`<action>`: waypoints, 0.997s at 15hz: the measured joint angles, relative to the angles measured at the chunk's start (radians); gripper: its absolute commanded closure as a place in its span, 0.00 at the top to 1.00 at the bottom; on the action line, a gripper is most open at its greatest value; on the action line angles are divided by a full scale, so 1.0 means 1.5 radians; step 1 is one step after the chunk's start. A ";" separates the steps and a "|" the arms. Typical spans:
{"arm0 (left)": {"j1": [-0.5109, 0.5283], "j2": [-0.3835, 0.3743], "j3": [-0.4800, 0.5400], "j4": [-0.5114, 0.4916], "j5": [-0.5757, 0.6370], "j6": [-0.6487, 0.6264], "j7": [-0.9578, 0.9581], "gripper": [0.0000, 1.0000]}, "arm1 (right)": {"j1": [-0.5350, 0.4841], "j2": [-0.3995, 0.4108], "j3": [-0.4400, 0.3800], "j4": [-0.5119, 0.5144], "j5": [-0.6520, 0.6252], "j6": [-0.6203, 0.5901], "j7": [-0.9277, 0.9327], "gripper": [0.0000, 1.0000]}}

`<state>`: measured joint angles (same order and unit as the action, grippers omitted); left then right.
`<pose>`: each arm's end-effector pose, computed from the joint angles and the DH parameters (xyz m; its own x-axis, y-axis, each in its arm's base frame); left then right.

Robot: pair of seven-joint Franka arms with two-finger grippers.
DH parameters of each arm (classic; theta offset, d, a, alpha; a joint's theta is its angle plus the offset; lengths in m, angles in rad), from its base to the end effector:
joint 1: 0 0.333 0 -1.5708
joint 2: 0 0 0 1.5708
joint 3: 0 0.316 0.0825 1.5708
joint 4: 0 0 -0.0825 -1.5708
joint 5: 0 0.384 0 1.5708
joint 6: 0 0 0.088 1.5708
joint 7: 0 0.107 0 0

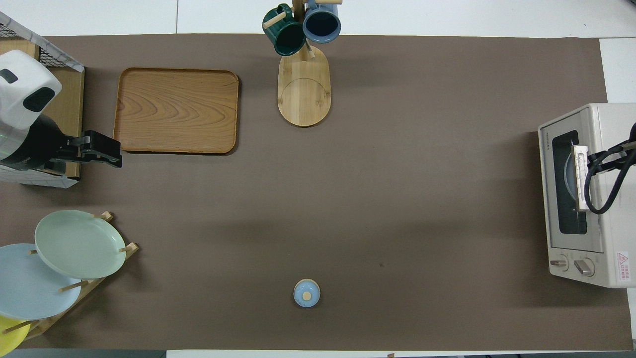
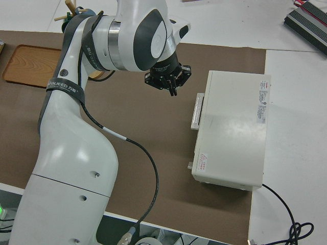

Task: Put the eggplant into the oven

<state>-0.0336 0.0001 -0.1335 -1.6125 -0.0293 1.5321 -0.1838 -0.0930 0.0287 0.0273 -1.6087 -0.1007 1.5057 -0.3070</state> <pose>0.5406 -0.0945 0.6017 0.9963 0.0161 -0.0844 0.0173 -0.9998 0.0141 0.5514 -0.0478 0.5862 0.9603 0.2320 -0.1549 0.2429 -0.9685 0.0553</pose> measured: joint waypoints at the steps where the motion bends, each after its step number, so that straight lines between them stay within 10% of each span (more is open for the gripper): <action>1: 0.000 0.000 0.000 0.000 0.000 0.000 0.000 1.00 | 0.000 0.006 0.000 0.004 0.001 0.000 0.002 1.00; 15: 0.000 0.000 0.000 0.000 0.000 0.000 0.000 1.00 | 0.052 0.003 -0.038 0.033 0.027 -0.023 0.060 1.00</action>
<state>-0.0336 0.0001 -0.1335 -1.6125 -0.0293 1.5321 -0.1838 -0.0147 0.0336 -0.0304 -1.5588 -0.0607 1.4710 -0.2175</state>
